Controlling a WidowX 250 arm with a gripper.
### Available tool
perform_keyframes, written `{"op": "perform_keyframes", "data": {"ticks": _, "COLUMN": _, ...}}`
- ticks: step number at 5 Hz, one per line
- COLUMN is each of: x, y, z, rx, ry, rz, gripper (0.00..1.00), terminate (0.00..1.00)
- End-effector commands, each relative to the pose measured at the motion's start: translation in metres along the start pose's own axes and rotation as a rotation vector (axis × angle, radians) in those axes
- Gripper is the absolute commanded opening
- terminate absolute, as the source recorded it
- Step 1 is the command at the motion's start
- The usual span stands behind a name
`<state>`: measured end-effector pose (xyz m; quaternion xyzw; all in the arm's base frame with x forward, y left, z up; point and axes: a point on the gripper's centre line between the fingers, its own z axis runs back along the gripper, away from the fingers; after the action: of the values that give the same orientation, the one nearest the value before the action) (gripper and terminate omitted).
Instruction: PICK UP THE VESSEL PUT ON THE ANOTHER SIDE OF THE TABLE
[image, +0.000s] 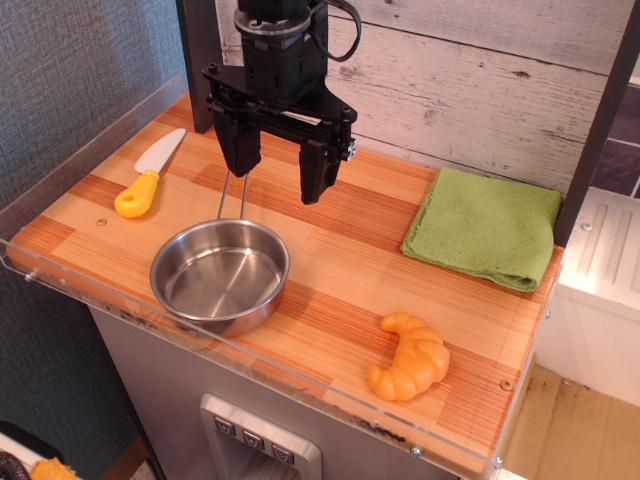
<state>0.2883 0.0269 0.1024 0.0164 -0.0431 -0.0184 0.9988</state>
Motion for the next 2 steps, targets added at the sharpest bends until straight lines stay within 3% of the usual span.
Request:
{"op": "perform_keyframes", "data": {"ticks": 1, "x": 0.000, "y": 0.000, "z": 0.000, "rx": 0.000, "ry": 0.000, "rz": 0.000, "gripper": 1.00, "terminate": 0.00}}
{"op": "perform_keyframes", "data": {"ticks": 2, "x": -0.013, "y": 0.001, "z": -0.002, "rx": -0.025, "ry": 0.013, "rz": -0.067, "gripper": 1.00, "terminate": 0.00}}
